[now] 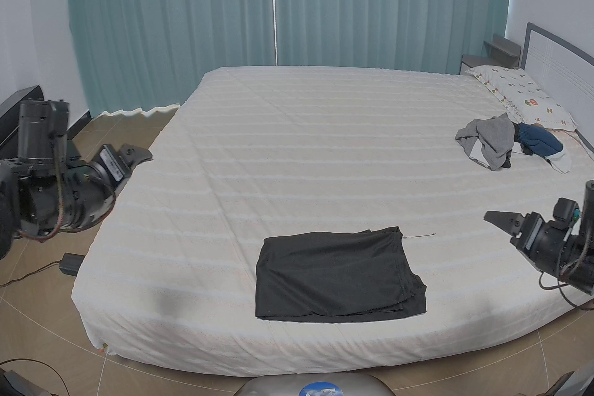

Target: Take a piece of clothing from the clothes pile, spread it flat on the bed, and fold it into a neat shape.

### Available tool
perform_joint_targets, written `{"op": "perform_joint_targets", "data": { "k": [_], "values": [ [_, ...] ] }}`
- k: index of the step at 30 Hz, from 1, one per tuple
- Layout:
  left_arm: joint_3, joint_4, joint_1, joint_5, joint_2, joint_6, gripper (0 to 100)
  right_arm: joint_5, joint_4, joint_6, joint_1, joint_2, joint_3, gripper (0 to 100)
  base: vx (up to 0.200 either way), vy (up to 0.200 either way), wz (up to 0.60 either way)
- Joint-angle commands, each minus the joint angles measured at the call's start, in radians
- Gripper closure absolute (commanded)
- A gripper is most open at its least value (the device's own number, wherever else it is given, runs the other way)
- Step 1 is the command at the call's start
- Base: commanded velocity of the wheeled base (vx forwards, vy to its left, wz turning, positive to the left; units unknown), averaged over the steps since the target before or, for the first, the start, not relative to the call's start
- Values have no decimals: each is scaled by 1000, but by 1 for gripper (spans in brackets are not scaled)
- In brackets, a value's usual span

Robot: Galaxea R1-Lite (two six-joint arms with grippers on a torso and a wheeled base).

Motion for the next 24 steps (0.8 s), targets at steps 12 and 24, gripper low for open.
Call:
{"op": "perform_joint_targets", "data": {
  "k": [12,24],
  "values": [
    [193,333,224,250,-1151,534,0,5,749,-612,-235,-1172,35,0,0,0,0],
    [412,368,250,115,-1356,645,0,-47,588,-643,-216,-1218,211,0,0,0,0]
  ]
}}
